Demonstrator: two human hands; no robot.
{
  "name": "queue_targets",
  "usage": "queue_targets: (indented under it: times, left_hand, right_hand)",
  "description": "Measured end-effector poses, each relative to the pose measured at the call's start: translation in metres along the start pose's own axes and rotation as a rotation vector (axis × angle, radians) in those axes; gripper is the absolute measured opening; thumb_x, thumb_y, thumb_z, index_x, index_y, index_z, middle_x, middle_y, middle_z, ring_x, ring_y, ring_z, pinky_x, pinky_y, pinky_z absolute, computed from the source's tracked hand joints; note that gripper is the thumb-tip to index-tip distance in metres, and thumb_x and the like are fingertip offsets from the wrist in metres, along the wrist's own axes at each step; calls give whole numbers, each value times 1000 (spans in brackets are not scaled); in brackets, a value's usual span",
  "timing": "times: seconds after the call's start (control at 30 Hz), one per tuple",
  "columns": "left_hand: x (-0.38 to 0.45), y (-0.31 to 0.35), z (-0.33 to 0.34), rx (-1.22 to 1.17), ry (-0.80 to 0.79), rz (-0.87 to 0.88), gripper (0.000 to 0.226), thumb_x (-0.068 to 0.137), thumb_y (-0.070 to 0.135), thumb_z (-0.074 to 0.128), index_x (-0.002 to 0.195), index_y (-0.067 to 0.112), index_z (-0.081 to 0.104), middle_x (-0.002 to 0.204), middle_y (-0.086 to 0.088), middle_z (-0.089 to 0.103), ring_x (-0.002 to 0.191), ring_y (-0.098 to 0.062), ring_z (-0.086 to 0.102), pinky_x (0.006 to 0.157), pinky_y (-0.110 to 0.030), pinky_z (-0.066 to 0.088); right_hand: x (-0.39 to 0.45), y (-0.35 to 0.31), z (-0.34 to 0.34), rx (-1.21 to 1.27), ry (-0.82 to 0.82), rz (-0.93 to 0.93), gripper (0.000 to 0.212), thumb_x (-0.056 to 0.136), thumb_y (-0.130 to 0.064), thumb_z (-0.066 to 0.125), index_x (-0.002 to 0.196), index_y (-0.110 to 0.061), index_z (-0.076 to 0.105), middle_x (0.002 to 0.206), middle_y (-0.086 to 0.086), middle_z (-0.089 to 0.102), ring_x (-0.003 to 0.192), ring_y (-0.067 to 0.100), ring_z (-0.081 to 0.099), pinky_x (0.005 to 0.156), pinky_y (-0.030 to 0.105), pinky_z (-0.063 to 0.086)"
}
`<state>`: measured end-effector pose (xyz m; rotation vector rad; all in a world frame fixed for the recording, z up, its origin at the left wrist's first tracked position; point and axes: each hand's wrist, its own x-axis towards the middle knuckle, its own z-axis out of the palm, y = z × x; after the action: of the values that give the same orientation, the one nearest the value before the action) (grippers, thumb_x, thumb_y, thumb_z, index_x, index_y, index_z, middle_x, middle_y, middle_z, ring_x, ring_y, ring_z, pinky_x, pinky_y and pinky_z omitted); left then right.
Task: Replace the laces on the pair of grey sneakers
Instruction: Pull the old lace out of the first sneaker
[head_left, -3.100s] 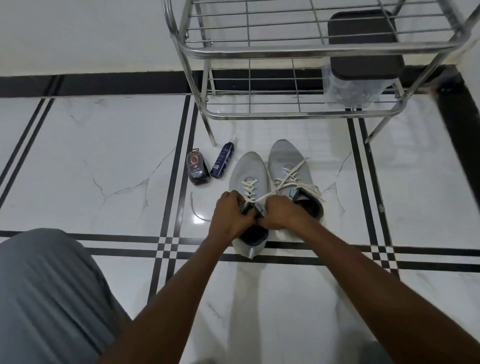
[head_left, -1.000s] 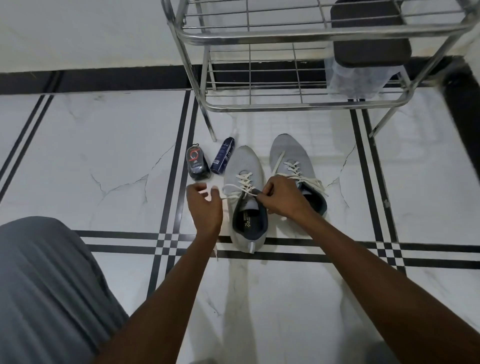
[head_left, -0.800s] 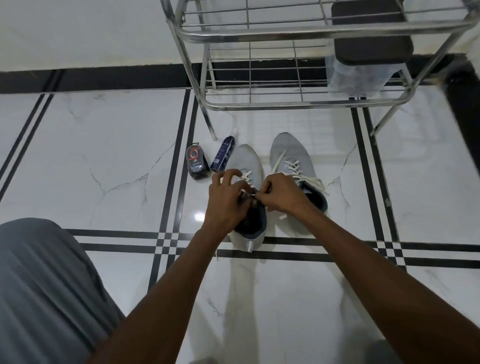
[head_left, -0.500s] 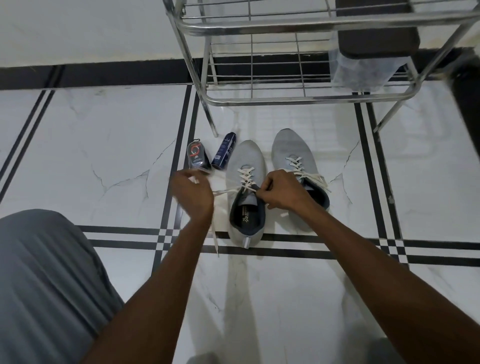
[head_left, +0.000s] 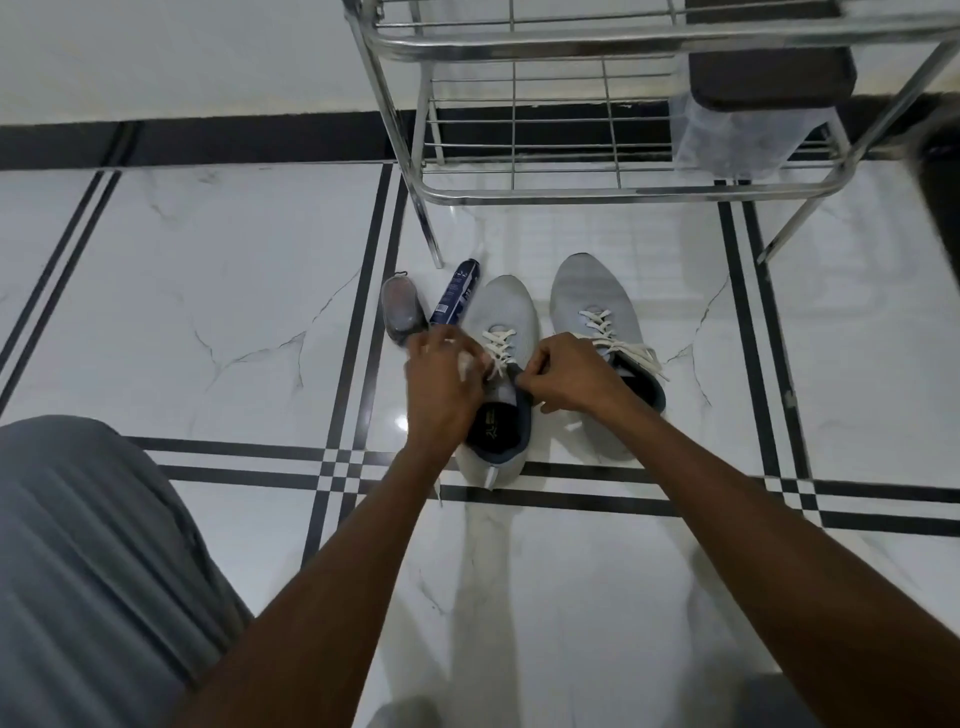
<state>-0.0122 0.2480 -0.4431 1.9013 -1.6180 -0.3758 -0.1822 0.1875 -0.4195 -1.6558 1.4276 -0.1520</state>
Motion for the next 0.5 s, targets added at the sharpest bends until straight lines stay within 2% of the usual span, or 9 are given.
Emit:
queue_targets:
  times: [0.07,0.1,0.17,0.23,0.27,0.33,0.4,0.5]
  left_hand:
    - [3,-9,-10,-155,252,-331,5,93,16,58,92,16,63,104,-2,58,105,-27,54,93,-50,48]
    - [5,-15,-13,-168,296,-461,6,94,18,60,98,14,63,108,-5,56,108,-28,53,96,-51,48]
    - [5,-21,-17,-191,263,-588,37,91,31,72,116,8,56,123,-9,47,118,-29,48,103,-48,47]
    - [-1,-16,-17,-197,258,-518,64,85,46,78,124,6,48,125,-7,40,118,-25,46,100,-41,48]
    - [-7,-10,-16,-191,254,-436,63,85,48,78,122,8,48,121,-3,40,113,-21,47,94,-35,48]
    - [-20,2,-11,-183,152,-254,47,87,46,77,111,14,51,109,4,46,99,-16,50,81,-28,47]
    - [-27,3,-5,-179,-13,-128,28,90,36,74,99,17,55,94,4,57,87,-16,55,74,-33,50]
    - [-29,0,2,-179,-87,-140,7,96,20,65,97,15,61,89,1,65,83,-15,60,76,-42,54]
  right_hand:
    - [-1,0,1,-38,2,-2,27,85,-20,71,76,6,73,72,18,74,64,26,74,67,42,63]
    - [-1,-1,2,-66,3,-6,27,84,-20,71,78,6,73,72,17,74,63,26,74,67,40,63]
    - [-2,-2,1,-117,12,-24,24,83,-20,71,83,4,72,76,16,75,68,27,72,69,39,62]
    - [-2,-5,2,-149,34,-77,22,80,-19,73,94,-2,67,88,13,72,80,27,68,72,40,57]
    - [-2,-6,3,-166,51,-128,25,79,-17,73,99,-7,62,96,11,66,86,26,64,73,39,54]
    - [1,-9,8,-218,65,-237,33,78,-16,73,108,-14,58,108,9,54,93,24,57,74,36,50]
    - [3,-13,14,-279,67,-295,32,81,-18,72,112,-15,61,116,10,48,97,24,52,76,34,48]
    - [7,-15,22,-370,68,-321,26,87,-21,67,112,-15,62,120,10,48,107,28,51,84,43,52]
